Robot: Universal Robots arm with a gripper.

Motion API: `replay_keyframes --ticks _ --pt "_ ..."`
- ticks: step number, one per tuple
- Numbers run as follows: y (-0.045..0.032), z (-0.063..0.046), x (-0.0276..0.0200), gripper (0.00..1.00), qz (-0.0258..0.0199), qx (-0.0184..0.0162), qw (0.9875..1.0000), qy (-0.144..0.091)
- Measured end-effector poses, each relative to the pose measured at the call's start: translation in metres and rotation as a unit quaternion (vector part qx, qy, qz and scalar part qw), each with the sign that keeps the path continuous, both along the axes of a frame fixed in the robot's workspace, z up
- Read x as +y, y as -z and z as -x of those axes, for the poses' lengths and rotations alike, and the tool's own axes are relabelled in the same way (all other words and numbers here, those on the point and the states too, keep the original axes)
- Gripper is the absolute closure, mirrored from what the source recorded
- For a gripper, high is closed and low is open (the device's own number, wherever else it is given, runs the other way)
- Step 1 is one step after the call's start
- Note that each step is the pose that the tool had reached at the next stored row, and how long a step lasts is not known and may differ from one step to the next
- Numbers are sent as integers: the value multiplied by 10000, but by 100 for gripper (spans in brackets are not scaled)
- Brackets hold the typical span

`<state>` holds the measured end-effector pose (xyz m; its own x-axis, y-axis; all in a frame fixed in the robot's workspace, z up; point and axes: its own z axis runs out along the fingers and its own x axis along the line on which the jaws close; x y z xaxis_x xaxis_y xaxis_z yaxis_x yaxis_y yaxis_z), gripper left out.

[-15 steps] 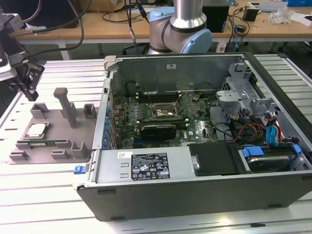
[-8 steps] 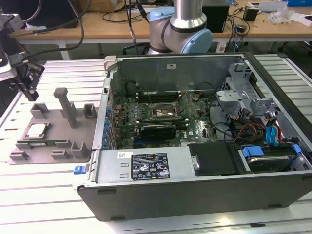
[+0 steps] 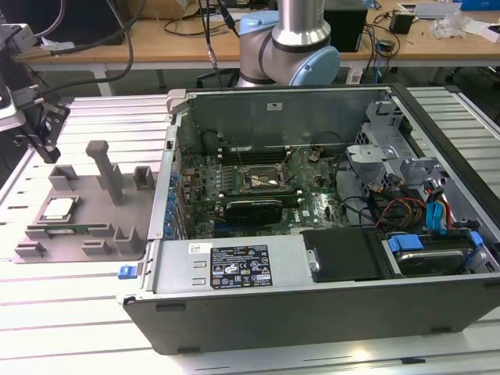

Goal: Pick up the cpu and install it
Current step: 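Pick up the cpu and move it towards the insertion slot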

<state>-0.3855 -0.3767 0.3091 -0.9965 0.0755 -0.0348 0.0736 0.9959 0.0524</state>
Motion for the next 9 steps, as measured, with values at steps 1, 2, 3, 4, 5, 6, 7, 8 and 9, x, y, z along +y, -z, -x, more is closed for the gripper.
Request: replay_keyframes --ticks 1,2,3,4,5,6,7,8,9 --pt "30 18 0 89 0 -2 10000 0" --pt "59 40 0 89 0 -6 10000 0" --pt "68 51 0 89 0 -7 10000 0" --pt "71 58 0 89 0 -7 10000 0" --pt "76 72 0 89 0 -8 10000 0" --pt "90 105 0 89 0 -11 10000 0" --pt "96 115 0 89 0 -11 10000 0" --pt "101 124 0 89 0 -11 10000 0" --pt "108 135 0 89 0 -12 10000 0"
